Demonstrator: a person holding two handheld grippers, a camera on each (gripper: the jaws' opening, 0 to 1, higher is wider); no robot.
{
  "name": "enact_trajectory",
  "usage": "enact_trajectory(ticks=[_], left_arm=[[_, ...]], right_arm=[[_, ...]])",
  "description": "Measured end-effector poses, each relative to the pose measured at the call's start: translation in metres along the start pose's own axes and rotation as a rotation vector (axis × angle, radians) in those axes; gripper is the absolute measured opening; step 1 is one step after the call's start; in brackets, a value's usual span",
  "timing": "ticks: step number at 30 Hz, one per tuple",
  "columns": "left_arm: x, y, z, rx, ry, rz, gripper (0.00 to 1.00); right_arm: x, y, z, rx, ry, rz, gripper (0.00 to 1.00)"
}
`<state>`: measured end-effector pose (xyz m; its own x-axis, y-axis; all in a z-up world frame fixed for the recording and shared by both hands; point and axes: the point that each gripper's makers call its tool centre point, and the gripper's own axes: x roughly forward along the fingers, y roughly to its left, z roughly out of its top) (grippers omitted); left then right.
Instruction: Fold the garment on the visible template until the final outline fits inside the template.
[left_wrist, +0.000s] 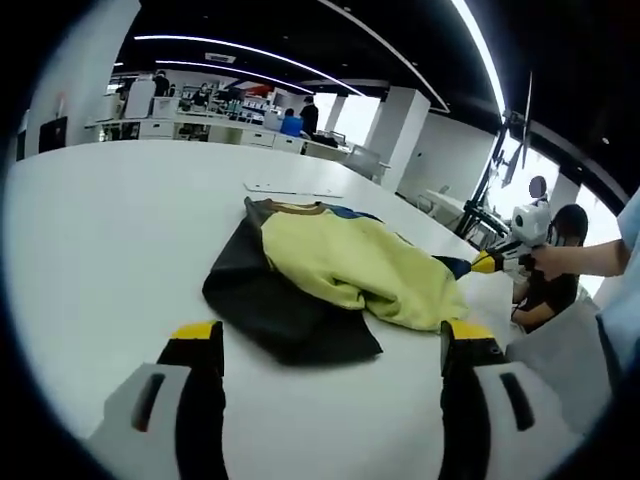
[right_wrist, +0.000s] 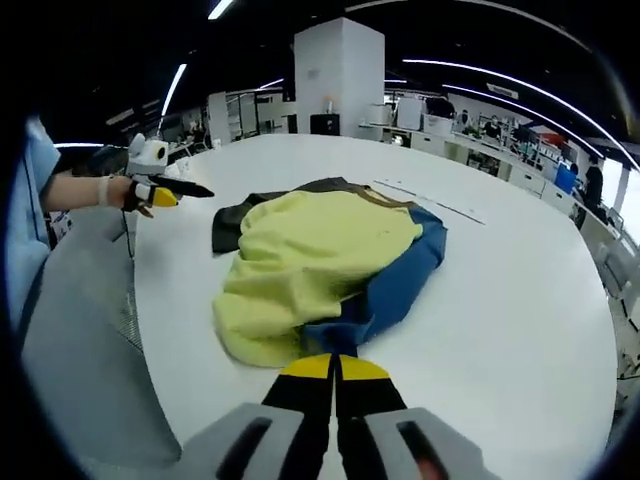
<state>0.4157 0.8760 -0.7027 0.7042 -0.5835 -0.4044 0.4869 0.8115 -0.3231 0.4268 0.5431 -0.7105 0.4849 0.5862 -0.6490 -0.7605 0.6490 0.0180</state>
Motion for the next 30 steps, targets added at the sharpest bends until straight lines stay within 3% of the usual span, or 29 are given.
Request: enact_trajectory(ticks=[15,30], left_arm=[[0.003,-0.004,0.000,0.004,0.003,-0.009,0.86],[0.005,-0.001,0.002,-0.011,-0.012,0.023,0.85]], right_arm=[[-0.051,-0.055,-0.016,0.092,0.045,-0.122,0.00],[-0.071,-0.133,-0.040,0.120,0.163,-0.192,0.00]])
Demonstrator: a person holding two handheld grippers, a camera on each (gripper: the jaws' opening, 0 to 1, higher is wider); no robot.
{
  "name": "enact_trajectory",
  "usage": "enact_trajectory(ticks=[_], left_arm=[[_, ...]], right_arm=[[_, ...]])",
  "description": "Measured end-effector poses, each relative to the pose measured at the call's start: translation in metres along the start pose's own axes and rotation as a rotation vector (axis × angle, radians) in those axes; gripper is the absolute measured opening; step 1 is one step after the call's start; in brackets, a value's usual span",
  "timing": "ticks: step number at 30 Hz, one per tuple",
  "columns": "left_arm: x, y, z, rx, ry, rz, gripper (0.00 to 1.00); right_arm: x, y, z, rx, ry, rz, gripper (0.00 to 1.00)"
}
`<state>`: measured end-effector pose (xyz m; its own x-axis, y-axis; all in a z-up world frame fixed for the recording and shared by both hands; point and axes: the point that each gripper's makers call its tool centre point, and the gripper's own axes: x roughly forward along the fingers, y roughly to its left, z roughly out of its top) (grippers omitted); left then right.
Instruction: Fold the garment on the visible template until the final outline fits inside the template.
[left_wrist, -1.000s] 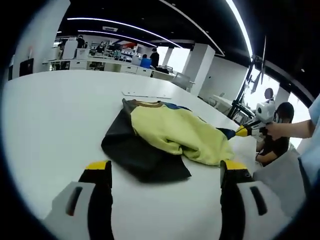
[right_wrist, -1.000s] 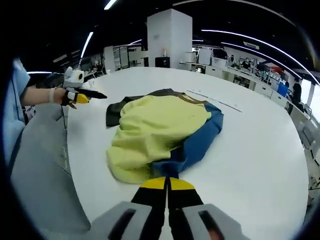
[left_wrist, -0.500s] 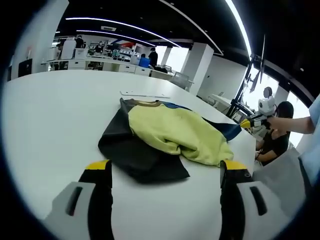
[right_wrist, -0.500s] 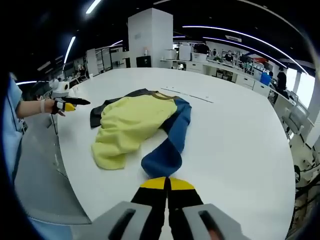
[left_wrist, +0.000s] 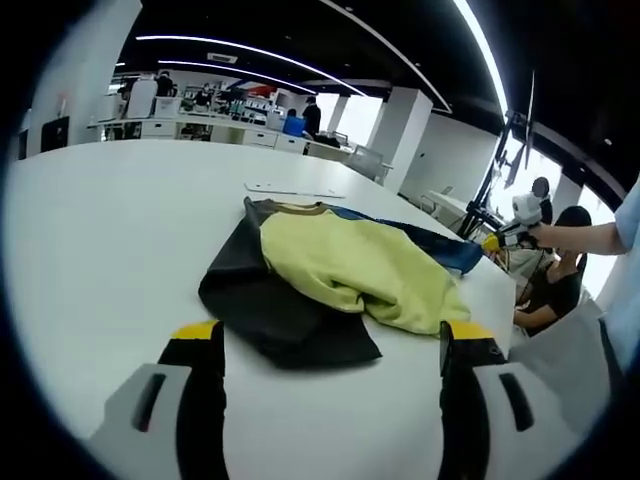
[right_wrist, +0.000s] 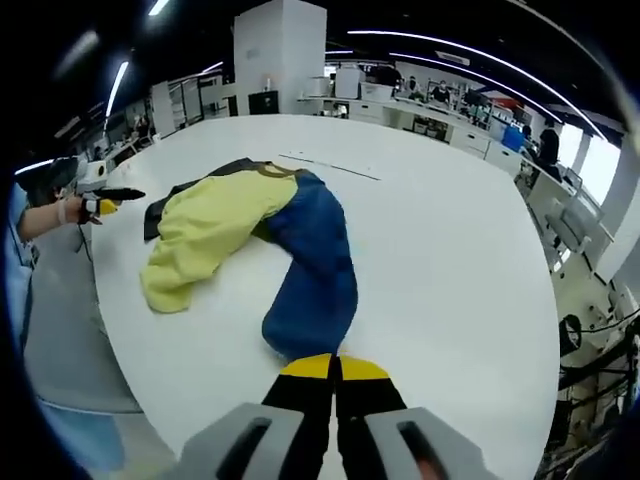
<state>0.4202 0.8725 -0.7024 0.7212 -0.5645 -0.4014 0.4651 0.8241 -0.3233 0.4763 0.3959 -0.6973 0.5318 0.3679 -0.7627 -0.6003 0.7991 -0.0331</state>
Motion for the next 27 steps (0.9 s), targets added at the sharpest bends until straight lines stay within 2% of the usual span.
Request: enact_trajectory(ticks=[2,9,16,23,27], left_arm=[[0.001,0.001,0.000,0.000,0.001,0.007,0.85],[0.003,0.003,0.004,-0.013,-0.006,0.029,0.85],[0.005,0.006,0.006,-0.024,-0.010,0.054,0.85],[0.005,0.008,0.008,-0.028,-0.009,0.071,0.85],[0.005,0.008,0.004,-0.031,0.002,0.079,0.85]], right_arm=[[0.001,-0.007,-0.001,0.010,0.007,-0.005,0.00],[0.010,-0.055,-0.010,0.050,0.054,-0.049,0.00],[0.019,-0.089,-0.008,0.069,0.078,-0.073,0.00],[0.031,-0.113,-0.002,0.043,0.111,-0.084,0.00],[0.037,-0.119,0.000,0.045,0.121,-0.086,0.00]])
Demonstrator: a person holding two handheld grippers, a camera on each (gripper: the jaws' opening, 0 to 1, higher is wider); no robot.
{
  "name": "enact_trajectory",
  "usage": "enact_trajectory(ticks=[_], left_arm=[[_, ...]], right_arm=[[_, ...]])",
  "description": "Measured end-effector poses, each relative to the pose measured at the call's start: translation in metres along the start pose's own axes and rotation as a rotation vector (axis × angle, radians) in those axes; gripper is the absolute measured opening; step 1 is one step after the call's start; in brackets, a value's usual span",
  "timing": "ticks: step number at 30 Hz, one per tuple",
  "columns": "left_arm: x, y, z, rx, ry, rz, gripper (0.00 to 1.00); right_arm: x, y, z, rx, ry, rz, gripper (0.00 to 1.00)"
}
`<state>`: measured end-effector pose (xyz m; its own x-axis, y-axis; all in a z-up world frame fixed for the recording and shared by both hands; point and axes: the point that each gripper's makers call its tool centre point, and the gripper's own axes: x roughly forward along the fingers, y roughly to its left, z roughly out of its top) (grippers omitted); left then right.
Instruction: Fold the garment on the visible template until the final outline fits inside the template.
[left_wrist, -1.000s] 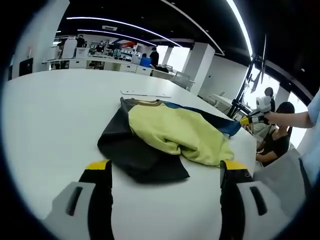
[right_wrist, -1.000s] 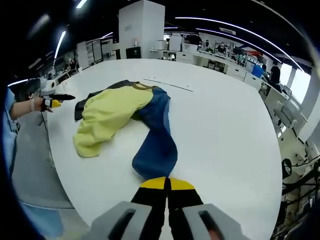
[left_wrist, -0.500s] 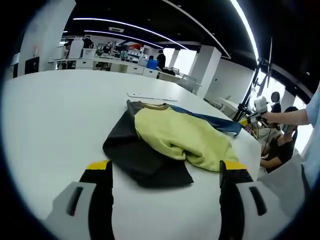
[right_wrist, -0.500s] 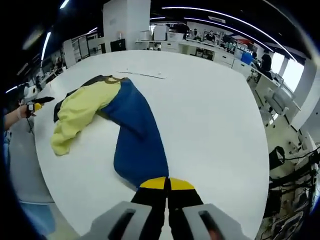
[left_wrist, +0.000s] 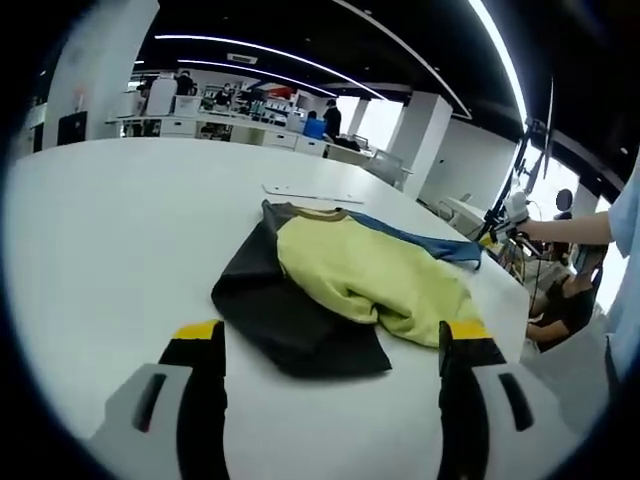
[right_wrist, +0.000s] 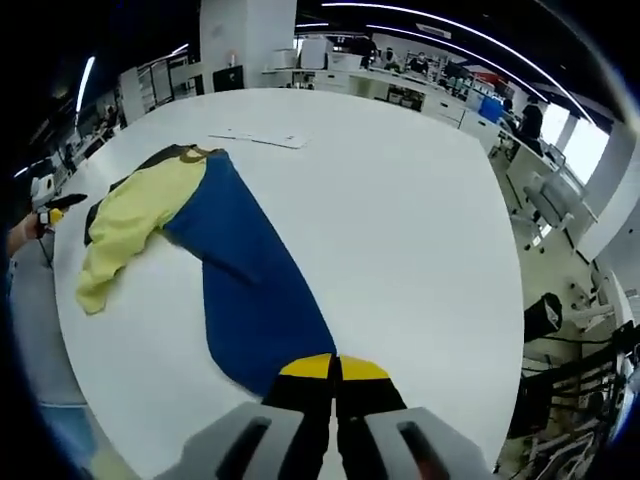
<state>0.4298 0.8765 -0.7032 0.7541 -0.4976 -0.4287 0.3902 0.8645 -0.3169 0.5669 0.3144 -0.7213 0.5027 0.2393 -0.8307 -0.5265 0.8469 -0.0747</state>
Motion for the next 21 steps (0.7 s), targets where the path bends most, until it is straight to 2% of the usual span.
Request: enact_trajectory(ticks=[11,21], left_arm=[[0.000,0.003,-0.003,-0.014,0.012,0.021,0.85],[0.006,-0.001,-0.007,-0.023,0.023,0.020,0.85]], right_arm=[[0.019,-0.025,0.006,-0.018,0.047,-0.025,0.00],[0.032,-0.036,0.010,-0.036,0.083,-0.035,0.00]])
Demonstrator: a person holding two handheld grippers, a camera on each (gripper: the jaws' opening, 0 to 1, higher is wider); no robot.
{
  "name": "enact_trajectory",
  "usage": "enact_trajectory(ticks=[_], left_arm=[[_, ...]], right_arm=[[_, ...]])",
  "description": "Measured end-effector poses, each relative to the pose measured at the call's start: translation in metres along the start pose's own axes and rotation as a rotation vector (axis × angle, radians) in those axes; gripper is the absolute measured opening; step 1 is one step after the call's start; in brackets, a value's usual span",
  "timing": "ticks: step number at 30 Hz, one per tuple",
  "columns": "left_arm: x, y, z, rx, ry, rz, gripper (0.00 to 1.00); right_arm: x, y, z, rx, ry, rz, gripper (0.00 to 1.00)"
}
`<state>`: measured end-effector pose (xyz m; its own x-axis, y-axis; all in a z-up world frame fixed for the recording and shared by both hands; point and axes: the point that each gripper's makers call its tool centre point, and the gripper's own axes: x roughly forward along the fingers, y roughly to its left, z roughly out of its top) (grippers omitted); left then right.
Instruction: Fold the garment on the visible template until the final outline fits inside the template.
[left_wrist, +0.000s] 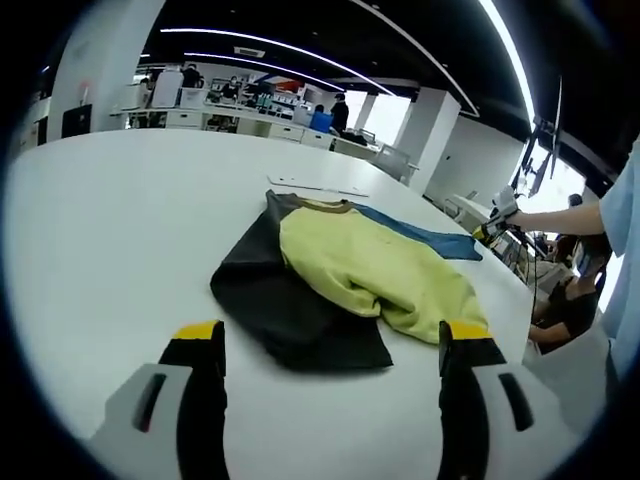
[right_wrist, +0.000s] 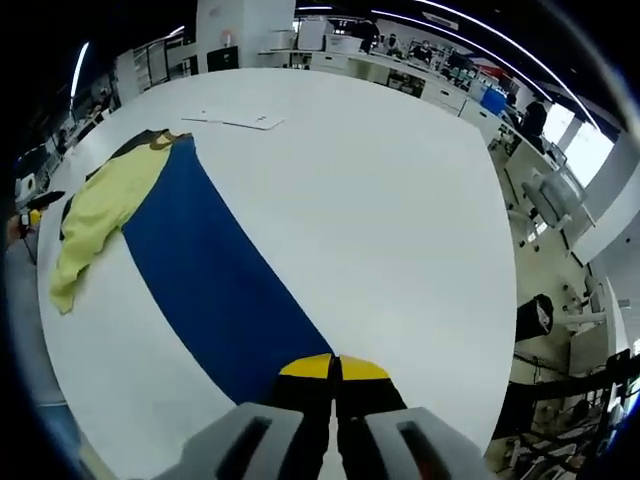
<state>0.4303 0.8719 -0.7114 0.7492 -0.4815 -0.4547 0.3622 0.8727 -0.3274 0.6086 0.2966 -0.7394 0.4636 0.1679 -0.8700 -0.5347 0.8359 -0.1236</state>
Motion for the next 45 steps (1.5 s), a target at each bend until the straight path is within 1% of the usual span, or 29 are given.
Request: enact_trajectory(ticks=[5,10,15,21,33,40,42,44,45], left_arm=[[0.001,-0.001,-0.004,-0.011,0.007,0.001,0.85],[0.000,0.002,-0.007,-0.020,0.011,0.008,0.85],[-0.002,0.001,-0.009,-0.027,0.012,0.013,0.85],[-0.003,0.001,-0.010,-0.035,0.011,0.016,0.85],[-0.005,0.003,-0.012,-0.036,0.011,0.021,0.85],[-0.005,0.003,-0.012,-0.040,0.009,0.022,0.85],[-0.004,0.003,-0.013,-0.040,0.010,0.021,0.85],[-0.004,0.003,-0.014,-0.041,0.011,0.022,0.85],[-0.004,0.003,-0.014,-0.043,0.010,0.021,0.85]], right_arm=[[0.006,0.000,-0.004,-0.006,0.023,0.005,0.00],[0.019,-0.015,-0.010,-0.009,0.043,0.005,0.00],[0.026,-0.021,-0.016,-0.002,0.055,0.006,0.00],[0.030,-0.023,-0.021,0.004,0.070,0.003,0.00],[0.035,-0.024,-0.024,-0.001,0.079,-0.004,0.00],[0.033,-0.022,-0.024,-0.015,0.073,-0.018,0.00],[0.032,-0.021,-0.022,0.002,0.054,-0.013,0.00],[0.029,-0.021,-0.020,0.025,0.025,-0.006,0.08],[0.027,-0.020,-0.018,0.044,-0.001,0.001,0.14]])
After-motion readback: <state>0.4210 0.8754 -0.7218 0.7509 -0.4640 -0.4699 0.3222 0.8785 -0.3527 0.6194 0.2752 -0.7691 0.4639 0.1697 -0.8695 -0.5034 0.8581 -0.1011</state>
